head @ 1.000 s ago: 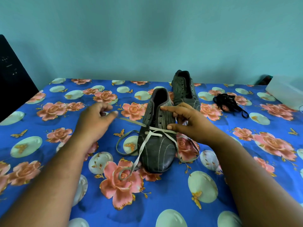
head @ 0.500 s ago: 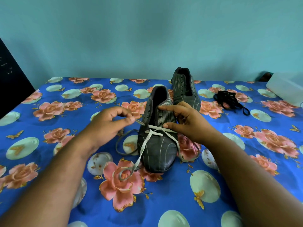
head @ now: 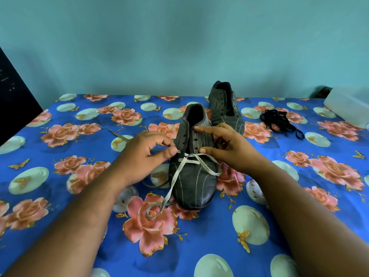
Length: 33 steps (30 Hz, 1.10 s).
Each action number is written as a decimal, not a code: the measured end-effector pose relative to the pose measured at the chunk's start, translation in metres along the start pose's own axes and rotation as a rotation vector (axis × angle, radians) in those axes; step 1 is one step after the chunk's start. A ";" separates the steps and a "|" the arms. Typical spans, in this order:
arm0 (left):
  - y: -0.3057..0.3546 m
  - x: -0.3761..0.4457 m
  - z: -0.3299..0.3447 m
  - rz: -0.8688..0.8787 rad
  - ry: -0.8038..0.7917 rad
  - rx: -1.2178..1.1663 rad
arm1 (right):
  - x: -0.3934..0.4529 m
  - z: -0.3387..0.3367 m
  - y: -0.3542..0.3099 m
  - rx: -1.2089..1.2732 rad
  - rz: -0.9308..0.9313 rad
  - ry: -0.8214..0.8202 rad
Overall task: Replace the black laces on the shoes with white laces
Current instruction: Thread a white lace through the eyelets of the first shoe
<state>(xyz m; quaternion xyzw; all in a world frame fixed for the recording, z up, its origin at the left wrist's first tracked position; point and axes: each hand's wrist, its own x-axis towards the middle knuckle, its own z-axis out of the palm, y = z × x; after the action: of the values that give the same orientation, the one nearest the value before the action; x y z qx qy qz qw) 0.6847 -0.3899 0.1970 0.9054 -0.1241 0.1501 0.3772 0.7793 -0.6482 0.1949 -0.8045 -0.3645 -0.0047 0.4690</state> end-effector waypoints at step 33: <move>0.009 0.000 0.006 -0.036 0.022 -0.129 | 0.001 0.003 -0.004 -0.089 -0.070 0.008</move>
<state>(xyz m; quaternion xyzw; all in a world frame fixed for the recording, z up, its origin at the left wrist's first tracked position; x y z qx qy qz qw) 0.6824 -0.4000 0.1989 0.8795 -0.1129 0.1451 0.4390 0.7765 -0.6442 0.1960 -0.8113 -0.3897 -0.0406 0.4340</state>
